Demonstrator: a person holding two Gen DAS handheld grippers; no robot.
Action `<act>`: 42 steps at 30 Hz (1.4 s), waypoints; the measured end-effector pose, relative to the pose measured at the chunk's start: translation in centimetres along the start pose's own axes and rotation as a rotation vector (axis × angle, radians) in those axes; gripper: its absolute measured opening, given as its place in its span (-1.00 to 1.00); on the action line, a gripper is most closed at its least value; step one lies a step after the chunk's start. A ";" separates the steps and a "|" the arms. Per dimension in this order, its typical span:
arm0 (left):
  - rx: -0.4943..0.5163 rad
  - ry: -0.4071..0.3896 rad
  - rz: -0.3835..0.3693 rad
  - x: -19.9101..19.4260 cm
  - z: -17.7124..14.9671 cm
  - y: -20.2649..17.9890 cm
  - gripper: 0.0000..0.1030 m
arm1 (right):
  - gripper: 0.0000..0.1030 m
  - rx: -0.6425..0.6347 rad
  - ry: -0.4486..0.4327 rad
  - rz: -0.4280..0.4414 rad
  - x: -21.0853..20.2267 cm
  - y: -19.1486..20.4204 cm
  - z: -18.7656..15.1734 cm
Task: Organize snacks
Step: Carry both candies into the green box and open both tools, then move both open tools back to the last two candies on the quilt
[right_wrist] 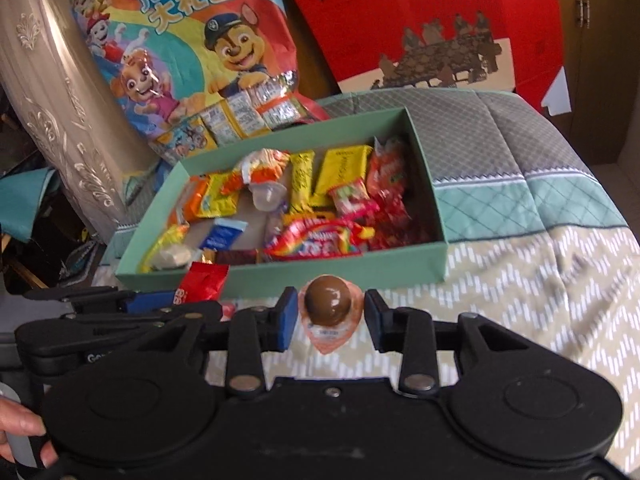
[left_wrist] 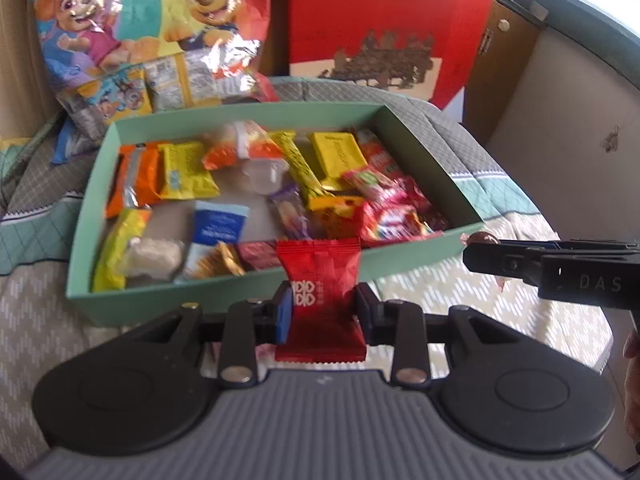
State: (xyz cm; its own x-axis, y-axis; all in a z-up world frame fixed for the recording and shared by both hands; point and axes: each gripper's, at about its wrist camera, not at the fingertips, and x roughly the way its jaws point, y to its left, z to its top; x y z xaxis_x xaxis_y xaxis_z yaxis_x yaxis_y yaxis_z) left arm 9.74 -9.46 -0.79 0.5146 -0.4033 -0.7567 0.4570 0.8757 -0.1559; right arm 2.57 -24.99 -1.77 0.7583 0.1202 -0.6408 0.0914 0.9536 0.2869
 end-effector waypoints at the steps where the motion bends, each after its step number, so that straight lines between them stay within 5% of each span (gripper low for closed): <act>1: -0.012 -0.007 0.014 0.0 0.7 0.9 -0.37 | -0.32 -0.005 -0.004 0.012 0.6 0.7 1.0; 11: -0.108 0.003 0.103 2.7 5.5 8.3 -0.37 | -0.32 -0.006 0.064 0.083 8.6 4.8 5.7; 19: -0.143 0.044 0.129 6.1 6.5 10.6 -0.34 | -0.30 -0.008 0.108 0.092 12.7 5.7 7.1; 20: -0.147 0.042 0.141 6.3 6.5 10.7 -0.30 | -0.28 -0.008 0.108 0.094 13.0 5.8 7.3; 21: -0.154 0.038 0.152 6.5 6.5 10.8 -0.01 | -0.24 -0.006 0.107 0.091 13.2 5.8 7.5; 22: -0.163 0.034 0.162 6.6 6.4 10.9 0.46 | -0.01 -0.005 0.105 0.087 13.3 5.7 7.6; 23: -0.171 0.024 0.179 6.6 6.4 10.9 0.64 | 0.18 -0.006 0.100 0.079 13.3 5.7 7.7; 24: -0.171 0.014 0.198 6.5 6.3 10.9 0.82 | 0.59 -0.010 0.087 0.067 13.2 5.7 7.8; 25: -0.168 0.010 0.209 6.4 6.2 10.8 0.88 | 0.78 -0.016 0.071 0.057 13.0 5.7 7.7; 31: -0.197 0.022 0.203 5.7 5.8 10.7 1.00 | 1.00 -0.016 0.058 0.044 12.1 5.6 7.5; 42: -0.207 0.014 0.183 3.4 4.2 9.7 1.00 | 1.00 -0.026 0.056 0.048 9.4 6.0 5.9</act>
State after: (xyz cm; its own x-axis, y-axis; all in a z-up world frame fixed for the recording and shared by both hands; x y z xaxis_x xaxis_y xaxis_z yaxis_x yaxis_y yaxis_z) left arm 18.99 -3.41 -2.15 0.5642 -0.2309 -0.7927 0.1989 0.9698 -0.1409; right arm 14.05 -19.72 -1.90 0.7243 0.1800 -0.6656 0.0389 0.9531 0.3001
